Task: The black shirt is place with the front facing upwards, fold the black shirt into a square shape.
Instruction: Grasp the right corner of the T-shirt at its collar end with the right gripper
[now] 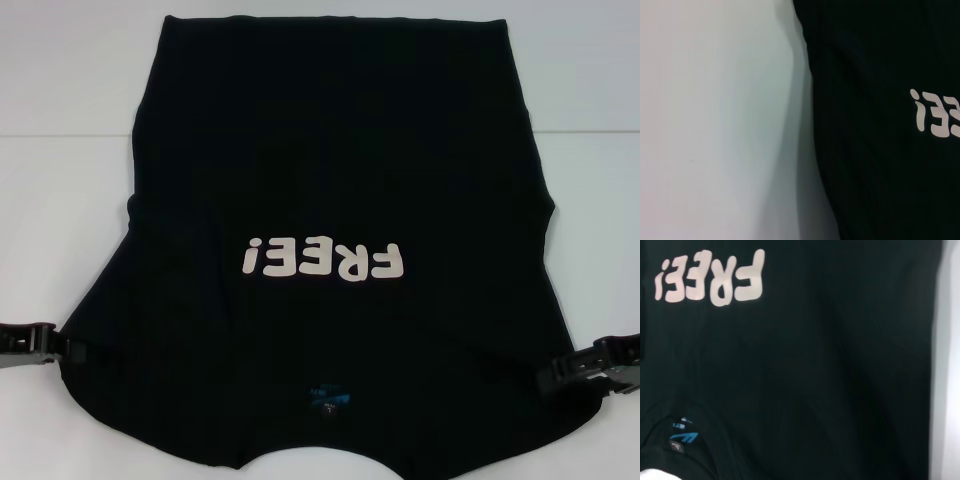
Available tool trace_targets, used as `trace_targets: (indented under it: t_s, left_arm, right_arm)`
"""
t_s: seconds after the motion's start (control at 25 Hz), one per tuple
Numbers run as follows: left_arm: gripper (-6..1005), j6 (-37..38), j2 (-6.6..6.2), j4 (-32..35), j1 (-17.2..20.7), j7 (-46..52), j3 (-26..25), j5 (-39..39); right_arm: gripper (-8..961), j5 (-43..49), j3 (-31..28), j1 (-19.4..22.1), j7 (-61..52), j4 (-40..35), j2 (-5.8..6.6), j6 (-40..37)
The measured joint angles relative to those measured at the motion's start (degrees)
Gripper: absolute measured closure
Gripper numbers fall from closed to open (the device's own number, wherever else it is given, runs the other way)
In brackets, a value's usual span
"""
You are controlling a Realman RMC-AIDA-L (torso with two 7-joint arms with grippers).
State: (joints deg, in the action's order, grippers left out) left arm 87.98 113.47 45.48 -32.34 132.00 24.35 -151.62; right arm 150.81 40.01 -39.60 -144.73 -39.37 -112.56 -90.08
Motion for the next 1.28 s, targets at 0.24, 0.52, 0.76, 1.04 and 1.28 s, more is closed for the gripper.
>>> trace_targets:
  t_s: [0.24,0.52,0.76,1.04,1.28]
  left_arm:
    - [937,-0.01,0.0,-0.04,0.0,-0.03,0.0,0.08]
    - [933,0.0,0.0,0.02,0.0,-0.08,0.0,0.44]
    - [929,0.0,0.0,0.14,0.0,-0.08,0.0,0.55]
    - [924,0.0,0.0,0.14,0.0,-0.15,0.0,0.55]
    - [920,0.0,0.0,0.14,-0.01,-0.17,0.0,0.61]
  right_arm:
    - [28,0.0,0.03,-0.58,0.34,0.01,-0.66,0.27]
    - [29,0.21,0.07,-1.0,0.46,0.17,-0.9,0.29]
    - [29,0.24,-0.07,-0.16,0.49,0.17,-0.37,0.24]
    - [29,0.16,-0.01,0.1,0.69,0.11,-0.44,0.13]
    - [24,0.28,0.01,-0.68,1.02,1.03,-0.79,0.17]
